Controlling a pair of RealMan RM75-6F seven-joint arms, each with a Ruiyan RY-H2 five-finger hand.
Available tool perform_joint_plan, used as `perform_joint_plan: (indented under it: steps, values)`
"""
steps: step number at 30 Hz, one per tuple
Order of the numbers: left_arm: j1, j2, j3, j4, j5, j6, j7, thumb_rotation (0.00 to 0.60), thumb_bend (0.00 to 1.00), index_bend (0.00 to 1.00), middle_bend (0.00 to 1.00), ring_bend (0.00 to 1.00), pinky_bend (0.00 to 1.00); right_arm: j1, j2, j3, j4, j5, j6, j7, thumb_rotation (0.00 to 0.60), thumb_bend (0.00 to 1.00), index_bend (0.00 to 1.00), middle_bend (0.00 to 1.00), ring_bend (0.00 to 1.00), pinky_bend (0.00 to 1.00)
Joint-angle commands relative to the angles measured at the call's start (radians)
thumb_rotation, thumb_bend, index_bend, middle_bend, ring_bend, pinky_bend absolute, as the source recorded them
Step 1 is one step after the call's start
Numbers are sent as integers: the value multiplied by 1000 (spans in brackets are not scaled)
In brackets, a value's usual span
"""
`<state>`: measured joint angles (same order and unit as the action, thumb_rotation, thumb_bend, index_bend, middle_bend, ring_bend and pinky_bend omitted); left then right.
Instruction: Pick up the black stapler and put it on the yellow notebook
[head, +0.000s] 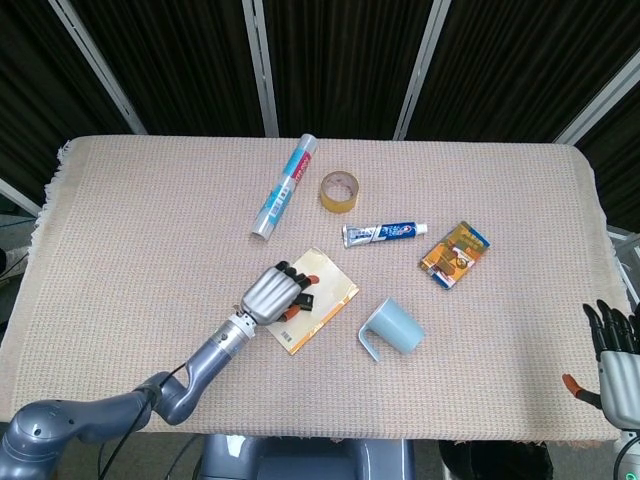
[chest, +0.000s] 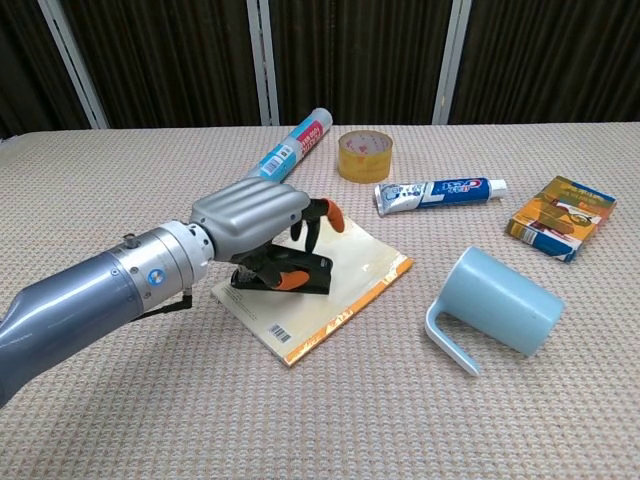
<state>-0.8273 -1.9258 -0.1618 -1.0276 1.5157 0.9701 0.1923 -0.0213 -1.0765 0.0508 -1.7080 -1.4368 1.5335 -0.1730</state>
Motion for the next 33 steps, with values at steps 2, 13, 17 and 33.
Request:
perform_joint_plan:
  steps: [2,13,17,33]
  values:
    - [-7,-4,14,-2,29,37,-11,600,237,29,235,174,261,3,-5,0,2,6,-9,-11,600,102,0,0,0,0]
    - [36,103,45,-146,77,153,-40,600,186,0,0,0,130,12,-24,2,2,18,-22,-57,600,101,0,0,0,0]
    - [104,240,86,-288,84,211,19,600,184,0,0,0,97,13,-28,5,5,21,-22,-61,600,101,0,0,0,0]
    - [557,668,272,-537,-38,577,150,600,181,0,0,0,79,29,-83,23,27,42,-20,-144,600,101,0,0,0,0]
